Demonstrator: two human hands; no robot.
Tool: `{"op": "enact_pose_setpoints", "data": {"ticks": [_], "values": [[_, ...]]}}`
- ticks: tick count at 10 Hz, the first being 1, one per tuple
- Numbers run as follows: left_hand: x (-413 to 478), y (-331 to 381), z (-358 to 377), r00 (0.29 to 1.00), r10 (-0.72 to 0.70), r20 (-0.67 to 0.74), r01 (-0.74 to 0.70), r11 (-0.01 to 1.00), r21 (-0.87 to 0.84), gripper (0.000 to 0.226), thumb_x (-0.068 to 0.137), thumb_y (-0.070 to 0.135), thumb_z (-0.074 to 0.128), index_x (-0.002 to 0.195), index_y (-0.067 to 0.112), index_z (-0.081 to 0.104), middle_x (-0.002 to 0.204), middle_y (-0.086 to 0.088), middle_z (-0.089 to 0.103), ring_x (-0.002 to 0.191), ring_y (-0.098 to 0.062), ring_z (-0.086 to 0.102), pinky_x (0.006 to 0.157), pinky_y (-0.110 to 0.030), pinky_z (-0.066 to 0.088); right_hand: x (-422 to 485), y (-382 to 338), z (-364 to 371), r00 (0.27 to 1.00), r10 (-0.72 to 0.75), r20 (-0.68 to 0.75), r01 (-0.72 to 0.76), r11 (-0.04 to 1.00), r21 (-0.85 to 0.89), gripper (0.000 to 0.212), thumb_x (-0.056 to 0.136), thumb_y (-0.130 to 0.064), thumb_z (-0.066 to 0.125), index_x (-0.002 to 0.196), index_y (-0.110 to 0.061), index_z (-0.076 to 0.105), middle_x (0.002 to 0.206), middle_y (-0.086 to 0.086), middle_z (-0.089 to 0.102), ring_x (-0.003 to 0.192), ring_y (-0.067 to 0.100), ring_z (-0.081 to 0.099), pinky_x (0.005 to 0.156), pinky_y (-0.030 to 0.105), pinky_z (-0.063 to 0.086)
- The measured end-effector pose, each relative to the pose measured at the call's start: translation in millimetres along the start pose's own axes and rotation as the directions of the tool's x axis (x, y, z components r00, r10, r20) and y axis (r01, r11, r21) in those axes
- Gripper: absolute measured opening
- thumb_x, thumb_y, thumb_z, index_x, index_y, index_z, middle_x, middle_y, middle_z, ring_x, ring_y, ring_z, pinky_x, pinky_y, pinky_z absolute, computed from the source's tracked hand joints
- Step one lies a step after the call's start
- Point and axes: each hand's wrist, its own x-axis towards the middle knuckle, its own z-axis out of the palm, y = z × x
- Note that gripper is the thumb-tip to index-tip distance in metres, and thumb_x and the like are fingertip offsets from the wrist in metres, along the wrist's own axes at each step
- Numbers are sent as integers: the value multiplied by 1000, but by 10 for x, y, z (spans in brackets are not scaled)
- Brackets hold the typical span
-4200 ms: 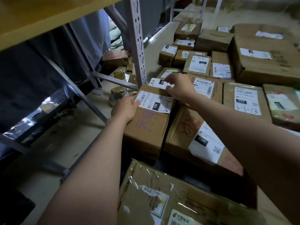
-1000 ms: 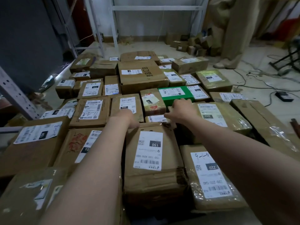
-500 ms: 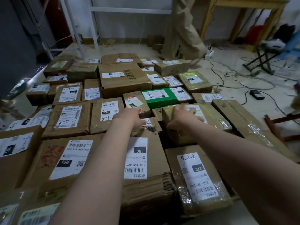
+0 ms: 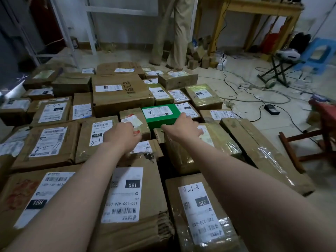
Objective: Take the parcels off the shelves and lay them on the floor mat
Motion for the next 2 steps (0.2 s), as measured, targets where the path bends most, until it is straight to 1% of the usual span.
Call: {"op": "enact_pose_setpoints", "data": {"ticks": [1, 2], "values": [[100, 26, -325, 1000, 10, -12, -10, 1000, -15, 31, 92, 45, 57, 107, 17, 58, 101, -6, 61, 89, -26, 57, 66, -34, 47, -35, -183, -87, 995, -99, 26, 99, 995, 8, 88, 83, -59, 63, 149, -13, 28, 150, 12, 40, 137, 39, 35, 109, 61, 32], [234, 69, -822, 1000, 1, 11, -1, 999, 39, 27, 93, 44, 54, 98, 16, 54, 89, -2, 52, 83, -23, 50, 59, -32, 41, -51, -373, -382, 989, -142, 42, 140, 989, 50, 83, 84, -57, 61, 147, -13, 30, 149, 9, 40, 135, 37, 38, 107, 58, 36]]}}
